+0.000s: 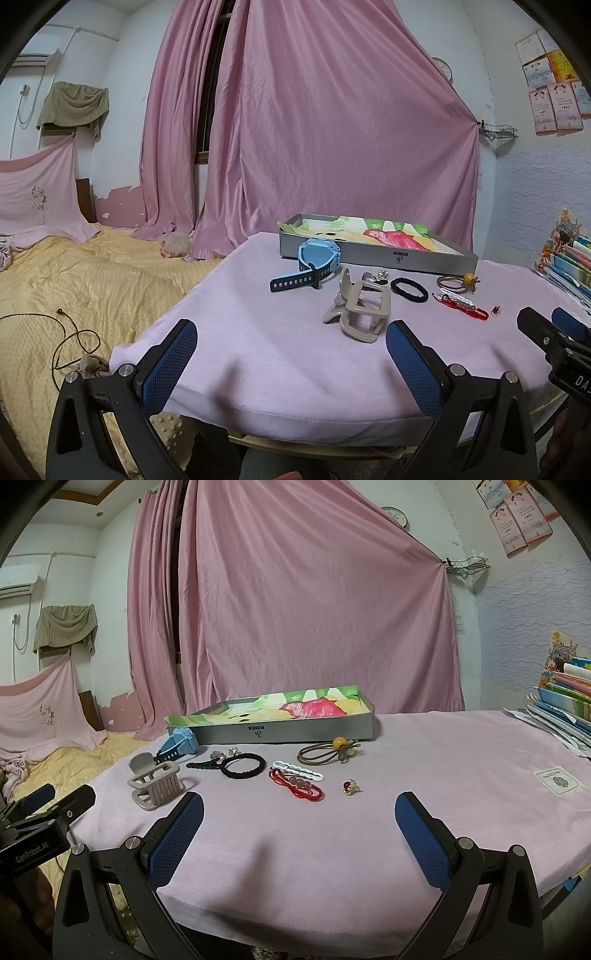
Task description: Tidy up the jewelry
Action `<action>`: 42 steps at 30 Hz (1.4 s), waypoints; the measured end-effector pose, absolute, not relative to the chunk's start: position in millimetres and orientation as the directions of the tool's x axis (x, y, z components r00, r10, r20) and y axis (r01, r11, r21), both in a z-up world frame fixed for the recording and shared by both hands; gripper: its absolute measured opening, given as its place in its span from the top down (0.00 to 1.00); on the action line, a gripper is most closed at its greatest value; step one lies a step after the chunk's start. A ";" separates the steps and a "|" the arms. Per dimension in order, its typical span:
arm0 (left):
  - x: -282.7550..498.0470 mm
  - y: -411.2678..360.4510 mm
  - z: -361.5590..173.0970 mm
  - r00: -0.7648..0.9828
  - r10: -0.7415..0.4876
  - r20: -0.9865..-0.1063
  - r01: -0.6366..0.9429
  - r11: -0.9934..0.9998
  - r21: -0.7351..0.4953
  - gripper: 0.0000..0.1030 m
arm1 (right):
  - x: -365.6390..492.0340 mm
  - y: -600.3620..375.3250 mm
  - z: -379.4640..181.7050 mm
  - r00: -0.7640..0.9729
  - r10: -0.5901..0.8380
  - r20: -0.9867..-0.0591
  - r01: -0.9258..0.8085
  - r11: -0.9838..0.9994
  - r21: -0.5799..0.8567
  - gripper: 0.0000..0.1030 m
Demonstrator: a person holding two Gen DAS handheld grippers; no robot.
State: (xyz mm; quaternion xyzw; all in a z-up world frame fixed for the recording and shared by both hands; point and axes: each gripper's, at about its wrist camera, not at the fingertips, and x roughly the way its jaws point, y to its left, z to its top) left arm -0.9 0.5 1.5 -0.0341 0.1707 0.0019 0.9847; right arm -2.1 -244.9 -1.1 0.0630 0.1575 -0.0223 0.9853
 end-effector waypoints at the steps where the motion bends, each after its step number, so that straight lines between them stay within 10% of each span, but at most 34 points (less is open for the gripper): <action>1: -0.9 0.5 1.5 0.942 -0.009 -0.337 -0.015 0.998 -0.067 0.00 | -6.7 -247.8 1.3 0.950 -0.026 -0.311 0.066 0.991 0.119 0.01; 42: -3.0 2.6 2.7 0.940 -0.017 -0.341 -0.009 0.997 -0.073 0.00 | -7.4 -247.6 1.8 0.949 -0.023 -0.314 0.064 0.991 0.118 0.01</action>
